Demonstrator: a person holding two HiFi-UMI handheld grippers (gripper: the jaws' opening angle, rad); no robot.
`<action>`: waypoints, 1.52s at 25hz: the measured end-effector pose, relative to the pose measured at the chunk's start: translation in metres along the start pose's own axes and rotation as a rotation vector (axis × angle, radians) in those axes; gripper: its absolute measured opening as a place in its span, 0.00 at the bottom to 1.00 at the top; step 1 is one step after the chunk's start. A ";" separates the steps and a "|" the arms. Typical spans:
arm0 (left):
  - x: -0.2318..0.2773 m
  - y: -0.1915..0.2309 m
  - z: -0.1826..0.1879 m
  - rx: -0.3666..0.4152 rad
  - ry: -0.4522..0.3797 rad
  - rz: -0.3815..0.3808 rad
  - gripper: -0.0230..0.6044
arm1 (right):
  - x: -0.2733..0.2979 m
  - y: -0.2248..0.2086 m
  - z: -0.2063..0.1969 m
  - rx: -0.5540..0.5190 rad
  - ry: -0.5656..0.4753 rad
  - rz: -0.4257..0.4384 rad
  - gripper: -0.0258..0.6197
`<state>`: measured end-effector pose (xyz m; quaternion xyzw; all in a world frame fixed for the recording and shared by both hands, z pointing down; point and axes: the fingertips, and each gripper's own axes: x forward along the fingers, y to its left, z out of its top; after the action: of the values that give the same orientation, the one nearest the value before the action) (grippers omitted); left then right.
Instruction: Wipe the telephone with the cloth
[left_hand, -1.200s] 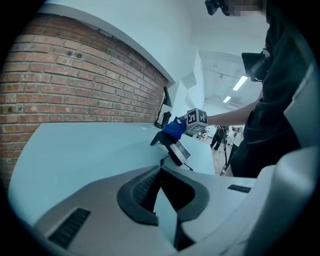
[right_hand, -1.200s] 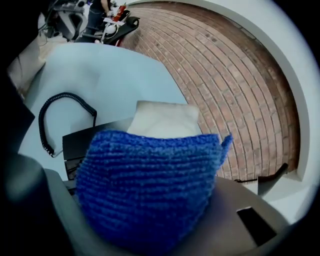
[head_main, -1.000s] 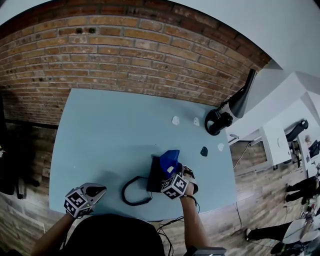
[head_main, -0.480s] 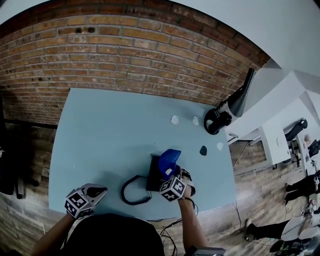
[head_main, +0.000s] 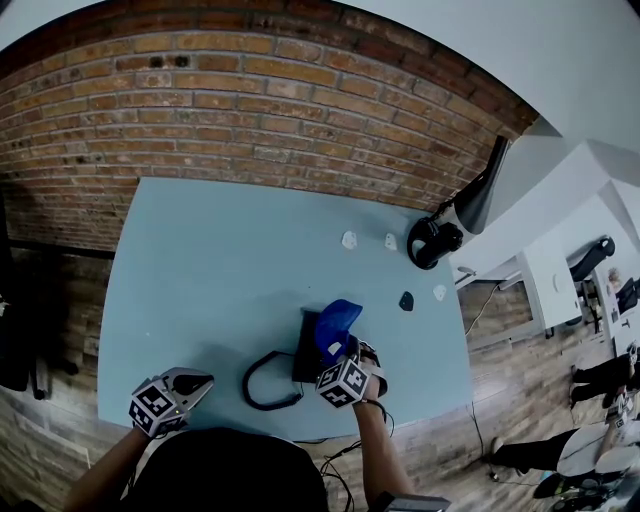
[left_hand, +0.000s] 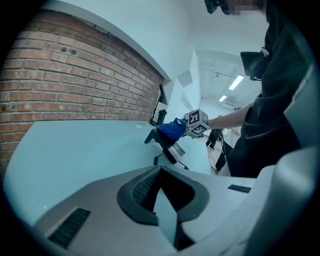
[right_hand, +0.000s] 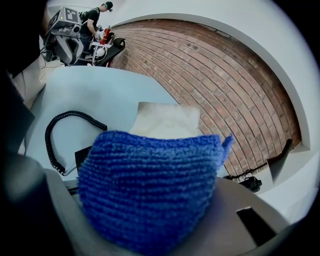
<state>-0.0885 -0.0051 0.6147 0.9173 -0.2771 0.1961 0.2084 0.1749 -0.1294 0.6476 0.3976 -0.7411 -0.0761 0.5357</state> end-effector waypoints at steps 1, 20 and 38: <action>0.000 0.000 0.000 0.000 0.000 -0.001 0.07 | 0.000 0.000 0.000 0.003 -0.003 -0.001 0.18; 0.003 -0.002 -0.003 -0.002 0.007 -0.012 0.07 | -0.004 0.015 -0.001 0.020 -0.023 0.001 0.18; 0.002 0.000 -0.007 -0.012 0.016 -0.015 0.07 | -0.010 0.041 -0.003 0.042 -0.039 0.015 0.18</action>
<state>-0.0885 -0.0024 0.6218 0.9164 -0.2699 0.2002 0.2173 0.1583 -0.0941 0.6632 0.4014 -0.7557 -0.0642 0.5135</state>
